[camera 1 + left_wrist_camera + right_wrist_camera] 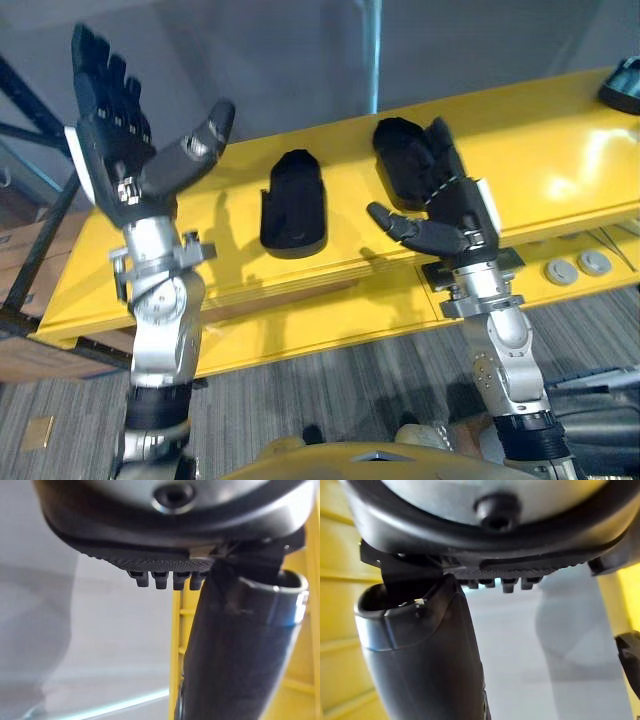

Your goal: Walk over and take three plastic housings, then place them on the shelf

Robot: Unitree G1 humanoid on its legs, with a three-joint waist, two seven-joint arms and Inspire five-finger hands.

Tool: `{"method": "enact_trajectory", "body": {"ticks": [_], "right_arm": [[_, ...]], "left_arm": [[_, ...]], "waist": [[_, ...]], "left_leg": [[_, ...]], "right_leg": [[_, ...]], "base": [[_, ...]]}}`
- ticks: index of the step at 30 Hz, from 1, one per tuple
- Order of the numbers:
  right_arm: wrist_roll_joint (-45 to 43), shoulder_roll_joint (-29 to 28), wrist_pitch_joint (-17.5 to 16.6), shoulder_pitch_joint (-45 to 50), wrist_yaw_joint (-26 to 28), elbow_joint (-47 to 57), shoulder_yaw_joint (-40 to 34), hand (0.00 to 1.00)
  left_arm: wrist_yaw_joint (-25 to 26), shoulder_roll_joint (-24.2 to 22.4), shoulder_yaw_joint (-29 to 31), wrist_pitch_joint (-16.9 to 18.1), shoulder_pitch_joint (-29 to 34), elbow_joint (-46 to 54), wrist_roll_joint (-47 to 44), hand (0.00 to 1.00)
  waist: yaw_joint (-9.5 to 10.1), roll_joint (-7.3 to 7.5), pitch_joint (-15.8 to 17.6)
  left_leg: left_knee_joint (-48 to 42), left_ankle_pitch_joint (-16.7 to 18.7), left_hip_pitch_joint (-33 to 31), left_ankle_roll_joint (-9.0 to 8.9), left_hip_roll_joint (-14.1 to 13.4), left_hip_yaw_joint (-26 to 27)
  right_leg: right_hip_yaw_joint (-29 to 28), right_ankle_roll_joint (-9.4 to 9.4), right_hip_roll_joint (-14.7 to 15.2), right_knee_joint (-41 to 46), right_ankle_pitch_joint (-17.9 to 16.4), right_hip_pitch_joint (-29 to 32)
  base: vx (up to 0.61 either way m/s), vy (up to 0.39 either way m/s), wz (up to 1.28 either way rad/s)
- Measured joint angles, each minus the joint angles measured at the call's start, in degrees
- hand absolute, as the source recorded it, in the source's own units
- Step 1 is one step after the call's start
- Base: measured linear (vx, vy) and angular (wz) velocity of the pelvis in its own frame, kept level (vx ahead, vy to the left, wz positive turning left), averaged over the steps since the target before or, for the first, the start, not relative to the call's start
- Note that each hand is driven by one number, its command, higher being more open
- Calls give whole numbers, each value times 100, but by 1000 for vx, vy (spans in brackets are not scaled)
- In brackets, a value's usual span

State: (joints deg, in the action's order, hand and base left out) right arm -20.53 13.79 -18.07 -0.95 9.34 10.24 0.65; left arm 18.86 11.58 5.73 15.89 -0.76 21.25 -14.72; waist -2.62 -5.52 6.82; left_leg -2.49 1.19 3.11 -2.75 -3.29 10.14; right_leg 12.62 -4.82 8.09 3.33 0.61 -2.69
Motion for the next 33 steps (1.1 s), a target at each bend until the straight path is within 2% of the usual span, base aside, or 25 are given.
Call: {"method": "enact_trajectory", "body": {"ticks": [3, 4, 13, 17, 22, 26, 33], "right_arm": [[226, -7, -43, 21, -183, 117, -17, 100], [449, -85, -142, 281, -629, 514, -460, 100], [448, -85, -139, 488, -548, 510, -466, 100], [474, -83, -123, 694, -188, 497, -449, 100], [1278, -43, -124, 760, -23, 485, -295, 100], [1344, 1, -125, 873, -274, 486, -125, 100], [1340, 3, -272, 861, -1027, 492, -392, 100]], "left_arm": [[-262, -143, 121, 26, 658, 186, -25, 100], [-1636, -279, 471, 921, 1413, 858, 138, 100], [-1633, -292, 410, 921, 1492, 705, 136, 100], [-1546, -378, 399, 909, 1565, 341, 225, 100], [-1241, -397, 350, 721, 1803, -98, 1006, 100], [-1578, -383, 160, 604, 2096, -159, 1263, 100], [-2055, -232, 54, 268, 2177, -229, 1231, 100]], "waist": [[101, 173, -93], [247, 428, -223], [236, 459, -199], [237, 464, -18], [234, 463, 250], [238, 457, 282], [239, 382, 324]], "left_leg": [[93, -47, -79, -7, -17, -109], [179, -113, -61, 2, 8, -138], [23, -109, -155, 2, 0, -208], [-40, -72, -285, -13, -17, -183], [-135, -67, -493, -26, -34, -74], [-236, 5, -559, 17, -30, -38], [-330, 112, -642, 39, -18, -35]], "right_leg": [[153, 5, -8, -156, 6, -34], [239, -26, 21, -156, 38, -55], [243, -22, 15, -137, 39, -35], [177, 9, -5, -69, 12, 102], [11, 10, -19, -50, 59, 387], [-27, -1, -18, -53, 84, 420], [-24, 1, -6, -62, 82, 463]], "base": [[-56, -24, 19], [-10, -3, 8], [-7, -2, 3], [-77, -9, -5], [-41, 4, -13], [42, 11, -4], [49, 9, 1]]}}
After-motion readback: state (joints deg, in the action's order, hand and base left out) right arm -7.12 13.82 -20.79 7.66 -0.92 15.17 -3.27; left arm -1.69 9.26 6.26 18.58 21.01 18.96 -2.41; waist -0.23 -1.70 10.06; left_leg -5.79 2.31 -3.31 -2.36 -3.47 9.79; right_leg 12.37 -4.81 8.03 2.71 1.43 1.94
